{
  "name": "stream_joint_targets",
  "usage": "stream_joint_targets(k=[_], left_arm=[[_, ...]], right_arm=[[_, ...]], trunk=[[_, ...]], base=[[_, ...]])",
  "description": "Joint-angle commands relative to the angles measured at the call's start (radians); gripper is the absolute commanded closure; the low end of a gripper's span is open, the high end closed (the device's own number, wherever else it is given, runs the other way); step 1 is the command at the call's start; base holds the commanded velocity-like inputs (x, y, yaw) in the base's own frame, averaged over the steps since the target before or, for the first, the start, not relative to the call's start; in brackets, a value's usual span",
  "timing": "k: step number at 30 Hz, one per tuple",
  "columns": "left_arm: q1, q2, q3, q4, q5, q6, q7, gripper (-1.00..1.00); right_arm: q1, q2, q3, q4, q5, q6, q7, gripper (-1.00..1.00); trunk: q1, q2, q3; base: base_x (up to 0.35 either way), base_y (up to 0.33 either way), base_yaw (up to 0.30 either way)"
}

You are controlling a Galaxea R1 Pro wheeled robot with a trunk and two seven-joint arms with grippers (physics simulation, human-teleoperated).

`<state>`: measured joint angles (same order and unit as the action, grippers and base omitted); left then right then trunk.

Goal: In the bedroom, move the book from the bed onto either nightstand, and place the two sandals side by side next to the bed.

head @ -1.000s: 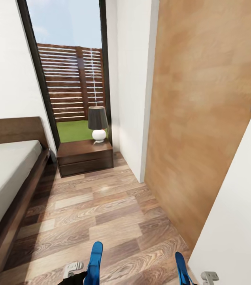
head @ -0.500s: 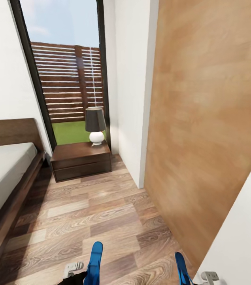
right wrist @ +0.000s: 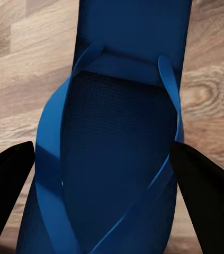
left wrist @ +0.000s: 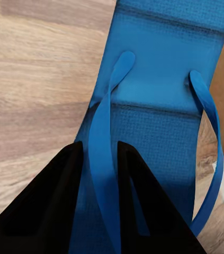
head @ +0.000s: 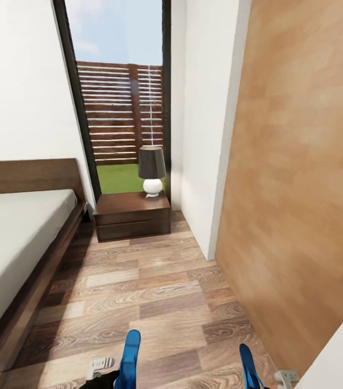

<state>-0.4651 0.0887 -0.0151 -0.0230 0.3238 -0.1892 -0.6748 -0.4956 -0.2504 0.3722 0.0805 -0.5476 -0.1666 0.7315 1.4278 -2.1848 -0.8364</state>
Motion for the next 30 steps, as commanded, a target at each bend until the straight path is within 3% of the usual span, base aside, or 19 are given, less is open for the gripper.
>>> stream_joint_targets(k=[1, 12, 30], left_arm=[[-0.001, 0.0, -0.002, 0.002, 0.0, -0.007, 0.003, 1.0], [-0.001, 0.0, -0.001, 0.002, 0.0, -0.006, 0.003, 1.0], [-0.001, 0.0, -0.002, 0.002, 0.0, -0.006, 0.003, 1.0]], right_arm=[[-0.001, 0.0, 0.008, 0.004, -0.006, -0.008, 0.004, 1.0], [-0.001, 0.0, 0.008, 0.004, -0.006, -0.008, 0.004, 1.0], [-0.001, 0.0, 0.008, 0.004, -0.006, -0.008, 0.004, 1.0]], trunk=[[0.0, 0.0, -0.001], [0.0, 0.0, -0.001], [0.0, 0.0, -0.001]], base=[[0.0, 0.0, 0.269], [0.028, 0.0, 0.221], [0.31, 0.0, 0.005]])
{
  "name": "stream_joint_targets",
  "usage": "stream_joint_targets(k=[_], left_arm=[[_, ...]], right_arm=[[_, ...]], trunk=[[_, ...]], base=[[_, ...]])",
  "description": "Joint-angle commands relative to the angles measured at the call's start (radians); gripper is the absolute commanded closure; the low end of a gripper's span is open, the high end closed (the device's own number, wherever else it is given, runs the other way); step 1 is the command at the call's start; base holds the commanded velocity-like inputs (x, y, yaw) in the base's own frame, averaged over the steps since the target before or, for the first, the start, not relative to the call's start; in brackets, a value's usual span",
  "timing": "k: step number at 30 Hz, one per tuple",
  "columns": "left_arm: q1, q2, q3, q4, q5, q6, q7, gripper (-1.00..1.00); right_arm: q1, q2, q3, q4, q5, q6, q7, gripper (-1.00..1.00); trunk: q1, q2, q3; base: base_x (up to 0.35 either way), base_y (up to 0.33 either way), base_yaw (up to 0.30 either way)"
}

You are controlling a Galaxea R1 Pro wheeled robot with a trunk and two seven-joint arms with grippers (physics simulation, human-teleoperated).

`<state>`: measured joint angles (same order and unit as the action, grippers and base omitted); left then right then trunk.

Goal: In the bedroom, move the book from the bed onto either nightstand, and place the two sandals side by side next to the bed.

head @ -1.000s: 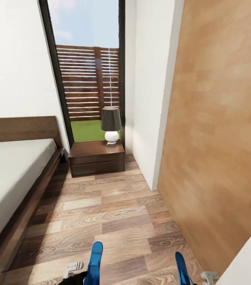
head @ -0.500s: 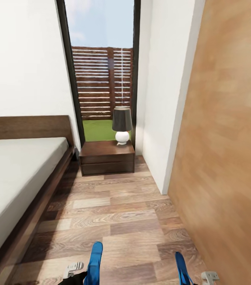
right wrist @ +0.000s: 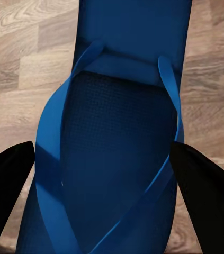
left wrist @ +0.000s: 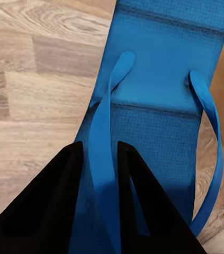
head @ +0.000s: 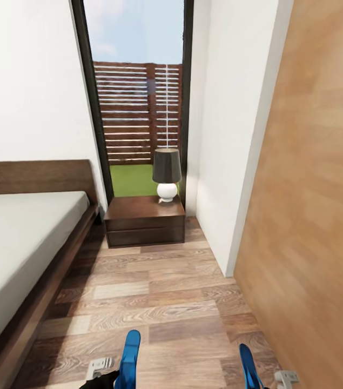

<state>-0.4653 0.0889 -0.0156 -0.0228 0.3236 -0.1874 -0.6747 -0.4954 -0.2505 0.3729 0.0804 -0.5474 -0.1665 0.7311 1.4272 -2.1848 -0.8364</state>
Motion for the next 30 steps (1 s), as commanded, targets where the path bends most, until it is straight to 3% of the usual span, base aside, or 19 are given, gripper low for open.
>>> stream_joint_targets(k=[1, 30], left_arm=[[-0.001, 0.0, -0.001, 0.001, 0.0, -0.007, 0.003, 1.0], [-0.001, 0.0, -0.001, 0.001, 0.0, -0.007, 0.003, 1.0]], right_arm=[[-0.002, 0.0, 0.007, 0.004, -0.006, -0.008, 0.004, 1.0], [-0.002, 0.0, 0.007, 0.004, -0.006, -0.008, 0.004, 1.0]], trunk=[[0.0, 0.0, -0.001], [0.0, 0.0, -0.001]], base=[[0.327, 0.0, 0.0], [0.328, 0.0, 0.0]])
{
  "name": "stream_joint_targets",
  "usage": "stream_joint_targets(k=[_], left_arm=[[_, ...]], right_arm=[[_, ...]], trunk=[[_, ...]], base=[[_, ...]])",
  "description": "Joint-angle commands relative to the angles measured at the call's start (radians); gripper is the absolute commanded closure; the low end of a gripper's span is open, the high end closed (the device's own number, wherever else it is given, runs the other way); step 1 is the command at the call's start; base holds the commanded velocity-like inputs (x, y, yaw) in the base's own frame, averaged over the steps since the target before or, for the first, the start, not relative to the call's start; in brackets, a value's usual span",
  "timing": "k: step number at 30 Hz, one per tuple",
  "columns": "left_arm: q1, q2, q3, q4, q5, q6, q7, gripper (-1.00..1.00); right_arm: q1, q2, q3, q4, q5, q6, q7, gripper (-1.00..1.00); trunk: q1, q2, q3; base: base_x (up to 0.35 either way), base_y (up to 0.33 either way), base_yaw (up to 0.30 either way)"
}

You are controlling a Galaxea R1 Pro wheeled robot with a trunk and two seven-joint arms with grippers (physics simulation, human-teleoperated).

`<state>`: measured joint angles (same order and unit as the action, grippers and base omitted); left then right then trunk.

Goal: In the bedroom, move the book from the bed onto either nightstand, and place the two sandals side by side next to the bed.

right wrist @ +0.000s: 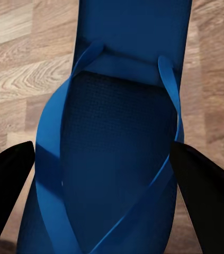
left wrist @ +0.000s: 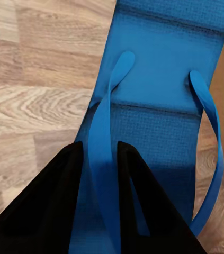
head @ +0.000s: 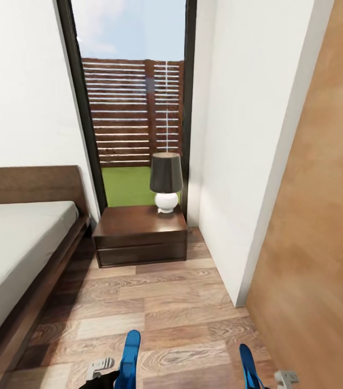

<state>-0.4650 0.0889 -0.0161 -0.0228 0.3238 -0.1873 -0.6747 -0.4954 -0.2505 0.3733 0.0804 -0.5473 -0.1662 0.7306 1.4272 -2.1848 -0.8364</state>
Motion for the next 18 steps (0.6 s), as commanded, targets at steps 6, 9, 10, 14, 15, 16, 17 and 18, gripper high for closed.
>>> stream_joint_targets(k=[6, 9, 10, 14, 15, 16, 17, 18], left_arm=[[-0.001, 0.0, -0.001, 0.001, 0.0, -0.008, 0.003, 1.0], [-0.001, 0.0, -0.001, 0.001, 0.0, -0.008, 0.003, 1.0], [-0.001, 0.0, -0.001, 0.001, 0.0, -0.008, 0.003, 1.0], [-0.001, 0.0, -0.001, 0.001, 0.0, -0.008, 0.003, 1.0], [-0.001, 0.0, -0.001, 0.001, 0.0, -0.008, 0.003, 1.0], [-0.001, 0.0, -0.001, 0.001, 0.0, -0.008, 0.003, 1.0], [-0.001, 0.0, -0.001, 0.001, 0.0, -0.008, 0.003, 1.0], [-0.001, -0.001, -0.001, 0.001, 0.0, -0.008, 0.003, 1.0]], right_arm=[[-0.002, 0.001, 0.007, 0.004, -0.006, -0.008, 0.004, 1.0], [-0.002, 0.001, 0.007, 0.004, -0.006, -0.009, 0.004, 1.0], [-0.002, 0.001, 0.007, 0.004, -0.006, -0.009, 0.004, 1.0], [-0.002, 0.001, 0.007, 0.004, -0.006, -0.008, 0.004, 1.0], [-0.002, 0.001, 0.007, 0.004, -0.006, -0.008, 0.004, 1.0], [-0.002, 0.001, 0.007, 0.004, -0.006, -0.008, 0.004, 1.0], [-0.002, 0.001, 0.007, 0.004, -0.006, -0.008, 0.004, 1.0], [-0.002, 0.001, 0.007, 0.004, -0.006, -0.008, 0.004, 1.0]], trunk=[[0.0, 0.0, -0.001], [0.0, 0.0, -0.001], [0.0, 0.0, -0.001], [0.0, 0.0, -0.001], [0.0, 0.0, -0.001], [0.0, 0.0, -0.001], [0.0, 0.0, -0.001], [0.0, 0.0, -0.001]], base=[[0.328, 0.0, 0.0], [0.328, 0.0, 0.0], [0.328, 0.0, 0.0], [0.328, 0.0, 0.0], [0.328, 0.0, 0.0], [0.328, 0.0, 0.0], [0.328, 0.0, 0.0], [0.328, 0.0, 0.0]])
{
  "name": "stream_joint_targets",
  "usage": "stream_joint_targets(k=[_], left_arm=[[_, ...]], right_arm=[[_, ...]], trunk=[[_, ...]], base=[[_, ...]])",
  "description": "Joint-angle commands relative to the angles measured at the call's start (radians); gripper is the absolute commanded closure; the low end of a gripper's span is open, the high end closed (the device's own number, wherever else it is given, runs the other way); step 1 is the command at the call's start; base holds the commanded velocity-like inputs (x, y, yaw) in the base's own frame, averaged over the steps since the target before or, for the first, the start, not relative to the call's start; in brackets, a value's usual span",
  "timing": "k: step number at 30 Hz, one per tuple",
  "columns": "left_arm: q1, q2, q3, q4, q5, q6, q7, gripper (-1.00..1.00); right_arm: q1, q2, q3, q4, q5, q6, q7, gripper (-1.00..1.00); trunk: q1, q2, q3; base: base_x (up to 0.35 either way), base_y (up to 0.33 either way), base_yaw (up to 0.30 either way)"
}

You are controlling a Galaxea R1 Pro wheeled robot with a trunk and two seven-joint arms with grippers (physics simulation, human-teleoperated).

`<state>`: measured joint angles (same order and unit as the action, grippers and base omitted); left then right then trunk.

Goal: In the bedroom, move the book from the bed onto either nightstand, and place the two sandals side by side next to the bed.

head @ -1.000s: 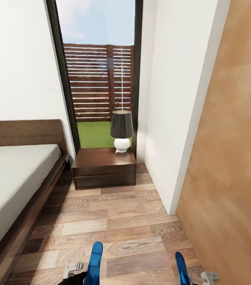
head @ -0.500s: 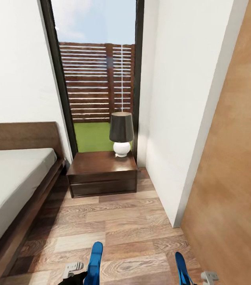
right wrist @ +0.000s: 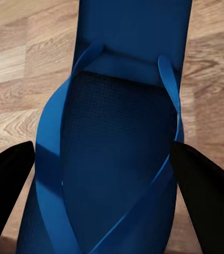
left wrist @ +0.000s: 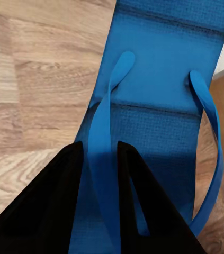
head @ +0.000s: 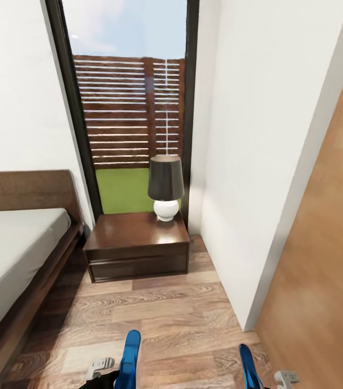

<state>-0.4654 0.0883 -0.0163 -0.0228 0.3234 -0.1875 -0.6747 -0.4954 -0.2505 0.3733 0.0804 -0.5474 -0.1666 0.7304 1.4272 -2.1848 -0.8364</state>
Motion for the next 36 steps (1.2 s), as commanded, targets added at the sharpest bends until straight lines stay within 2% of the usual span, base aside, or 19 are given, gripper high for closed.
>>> stream_joint_targets(k=[1, 21, 25, 36], left_arm=[[-0.001, 0.0, -0.001, 0.001, 0.0, -0.007, 0.003, 1.0], [0.0, 0.0, -0.001, 0.001, 0.0, -0.008, 0.003, 1.0], [-0.001, -0.007, -0.001, 0.001, 0.0, -0.008, 0.003, 1.0], [0.0, -0.013, -0.001, 0.001, 0.0, -0.008, 0.004, 1.0]], right_arm=[[-0.002, 0.001, 0.007, 0.004, -0.006, -0.008, 0.004, 1.0], [-0.002, 0.008, 0.007, 0.004, -0.006, -0.008, 0.004, 1.0], [-0.002, 0.008, 0.007, 0.004, -0.006, -0.008, 0.004, 1.0], [-0.002, 0.008, 0.007, 0.004, -0.006, -0.008, 0.004, 1.0]], trunk=[[0.0, 0.0, -0.001], [0.0, 0.0, -0.001], [0.0, 0.0, -0.001], [0.0, 0.0, -0.001]], base=[[0.328, 0.0, 0.0], [0.328, 0.0, 0.008], [0.272, 0.0, 0.207], [0.021, 0.0, 0.264]])
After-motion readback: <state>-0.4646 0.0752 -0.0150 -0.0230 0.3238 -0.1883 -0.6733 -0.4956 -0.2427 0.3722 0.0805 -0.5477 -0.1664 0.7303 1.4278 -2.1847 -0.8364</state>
